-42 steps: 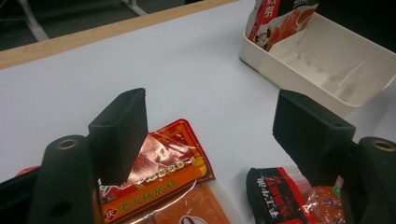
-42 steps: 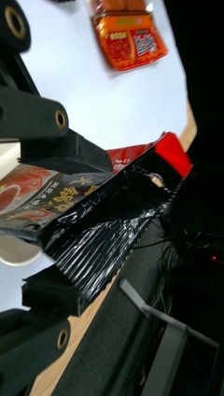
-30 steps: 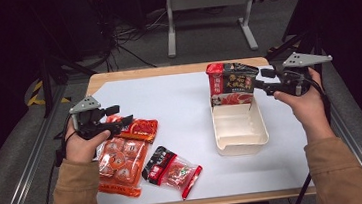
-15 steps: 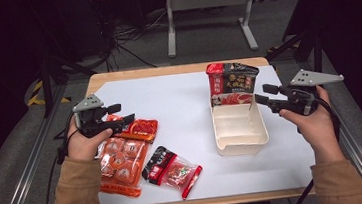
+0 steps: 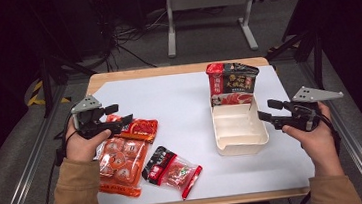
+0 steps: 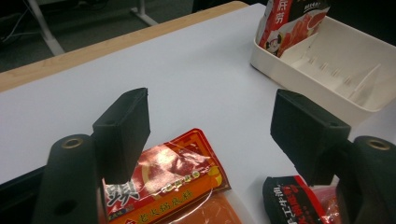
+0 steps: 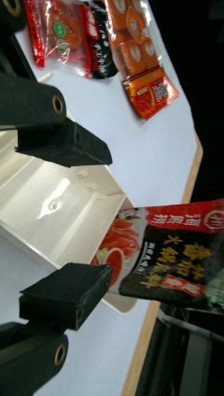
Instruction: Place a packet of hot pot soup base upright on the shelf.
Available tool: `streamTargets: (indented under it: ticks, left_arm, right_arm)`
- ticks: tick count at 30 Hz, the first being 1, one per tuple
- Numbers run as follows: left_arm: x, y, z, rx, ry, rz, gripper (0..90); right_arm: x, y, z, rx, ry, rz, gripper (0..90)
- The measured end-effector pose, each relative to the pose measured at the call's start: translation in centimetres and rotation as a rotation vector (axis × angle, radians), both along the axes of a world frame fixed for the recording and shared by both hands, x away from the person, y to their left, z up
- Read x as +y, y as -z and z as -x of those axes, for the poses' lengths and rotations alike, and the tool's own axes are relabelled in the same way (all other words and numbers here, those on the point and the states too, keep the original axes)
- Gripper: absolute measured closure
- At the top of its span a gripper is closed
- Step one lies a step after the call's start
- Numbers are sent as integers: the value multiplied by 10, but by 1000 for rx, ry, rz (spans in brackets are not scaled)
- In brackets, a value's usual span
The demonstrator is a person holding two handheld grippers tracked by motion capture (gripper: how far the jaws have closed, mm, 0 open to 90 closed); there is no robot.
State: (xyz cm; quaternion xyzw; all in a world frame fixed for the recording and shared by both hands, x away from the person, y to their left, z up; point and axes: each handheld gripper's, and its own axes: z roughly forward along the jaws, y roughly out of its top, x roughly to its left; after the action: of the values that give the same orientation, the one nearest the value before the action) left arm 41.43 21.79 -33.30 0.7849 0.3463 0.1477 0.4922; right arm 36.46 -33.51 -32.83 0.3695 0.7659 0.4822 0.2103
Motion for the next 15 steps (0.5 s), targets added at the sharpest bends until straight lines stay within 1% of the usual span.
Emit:
streamTargets:
  ticks: [2, 3, 4, 5, 6, 7, 8, 9, 10, 11, 13, 14, 15]
  left_arm:
    - [3, 1, -2, -8, 15, -1, 273]
    - [7, 2, -4, -7, 6, 2, 267]
    - [10, 2, -4, -6, -4, 14, 263]
    - [14, 3, -6, -10, -8, 14, 262]
    - [14, 3, -6, -10, -8, 14, 262]
    - [21, 4, -8, -8, -30, 27, 261]
    - [24, 5, -9, -6, -44, 26, 261]
    - [24, 5, -9, -6, -44, 26, 261]
    - [28, 7, -11, -6, -68, 10, 262]
    - [30, 8, -12, -3, -78, 9, 262]
    - [33, 12, -15, -2, -98, -6, 263]
    - [33, 12, -15, -2, -98, -6, 263]
    - [34, 14, -17, 7, -108, -15, 263]
  right_arm:
    - [0, 6, -1, -13, 1, -6, 382]
    - [-1, 9, -2, -7, 4, -13, 381]
    - [-1, 12, -2, 0, 4, -8, 382]
    - [-1, 13, -2, 1, 2, -5, 381]
    - [-1, 14, -2, 4, 4, -7, 382]
    - [-1, 15, -2, -1, 6, -6, 383]
    - [-2, 15, -1, -2, 4, -9, 385]
    - [-2, 15, -1, 0, 4, -10, 386]
    - [-3, 16, -1, 1, 2, -10, 387]
    - [-3, 16, -1, 1, 2, -6, 390]
    - [-3, 17, -1, 7, 6, -3, 395]
    - [-4, 17, -1, 12, 8, 1, 396]
    - [-4, 17, -1, 12, 8, 1, 396]
